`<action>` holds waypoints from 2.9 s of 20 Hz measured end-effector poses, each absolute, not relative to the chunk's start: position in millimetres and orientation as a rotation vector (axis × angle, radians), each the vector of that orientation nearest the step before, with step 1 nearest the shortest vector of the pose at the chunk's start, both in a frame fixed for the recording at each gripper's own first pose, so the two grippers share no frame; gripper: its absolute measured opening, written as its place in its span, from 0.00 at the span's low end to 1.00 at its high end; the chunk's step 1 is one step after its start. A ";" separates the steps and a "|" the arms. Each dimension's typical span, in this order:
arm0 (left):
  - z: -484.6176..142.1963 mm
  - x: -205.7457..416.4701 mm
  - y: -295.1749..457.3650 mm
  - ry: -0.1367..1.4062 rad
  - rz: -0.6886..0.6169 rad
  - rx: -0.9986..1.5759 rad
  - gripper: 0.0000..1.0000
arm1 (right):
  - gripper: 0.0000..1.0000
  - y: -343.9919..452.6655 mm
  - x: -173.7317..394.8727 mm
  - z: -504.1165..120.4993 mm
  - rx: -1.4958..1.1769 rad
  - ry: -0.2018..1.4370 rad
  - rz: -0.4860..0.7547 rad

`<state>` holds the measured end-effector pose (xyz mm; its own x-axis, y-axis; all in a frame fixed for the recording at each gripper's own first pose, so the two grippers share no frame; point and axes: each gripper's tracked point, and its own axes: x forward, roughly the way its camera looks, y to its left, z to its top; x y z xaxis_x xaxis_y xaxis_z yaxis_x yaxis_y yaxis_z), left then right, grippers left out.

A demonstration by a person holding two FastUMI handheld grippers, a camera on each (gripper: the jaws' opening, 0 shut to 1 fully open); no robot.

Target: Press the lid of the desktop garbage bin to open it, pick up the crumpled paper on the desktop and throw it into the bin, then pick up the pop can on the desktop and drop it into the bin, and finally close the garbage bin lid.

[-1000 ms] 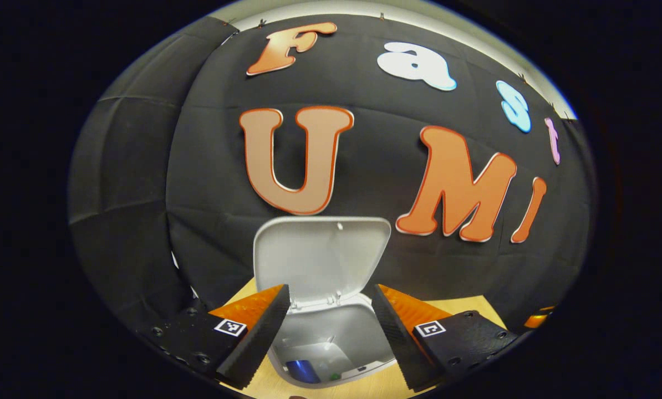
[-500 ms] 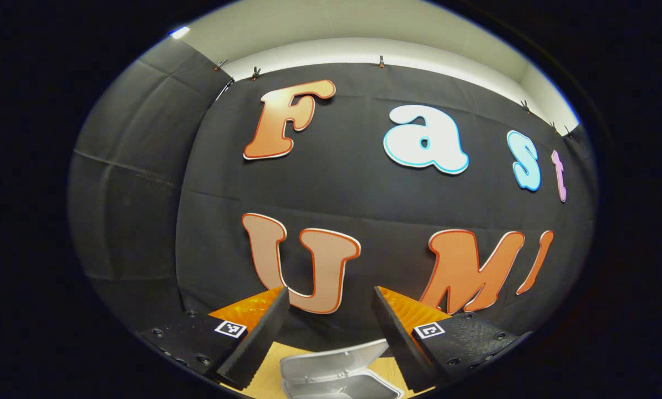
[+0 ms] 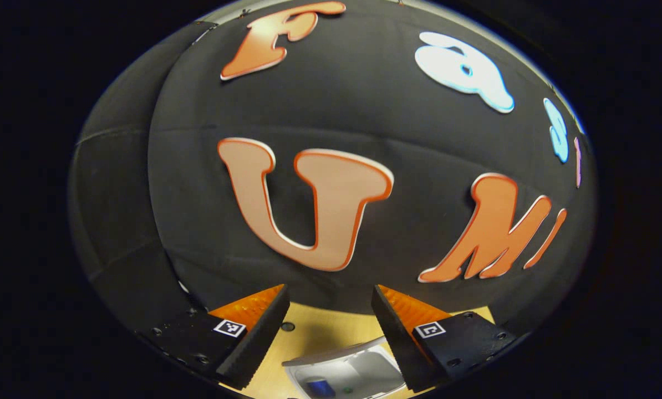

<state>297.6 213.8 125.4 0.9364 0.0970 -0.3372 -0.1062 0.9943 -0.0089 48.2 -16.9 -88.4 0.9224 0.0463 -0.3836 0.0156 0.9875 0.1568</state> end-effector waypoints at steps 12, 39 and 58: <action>50.8 249.9 183.8 0.409 -0.001 0.064 0.95 | 0.95 -5.4 62.9 -106.6 0.190 0.451 0.049; -129.4 144.2 137.5 0.791 -0.133 0.171 0.96 | 0.95 12.3 59.3 -131.6 0.211 0.549 0.171; -30.5 143.4 100.7 0.412 -0.103 0.019 0.96 | 0.95 -2.7 62.1 -68.7 0.190 0.408 0.123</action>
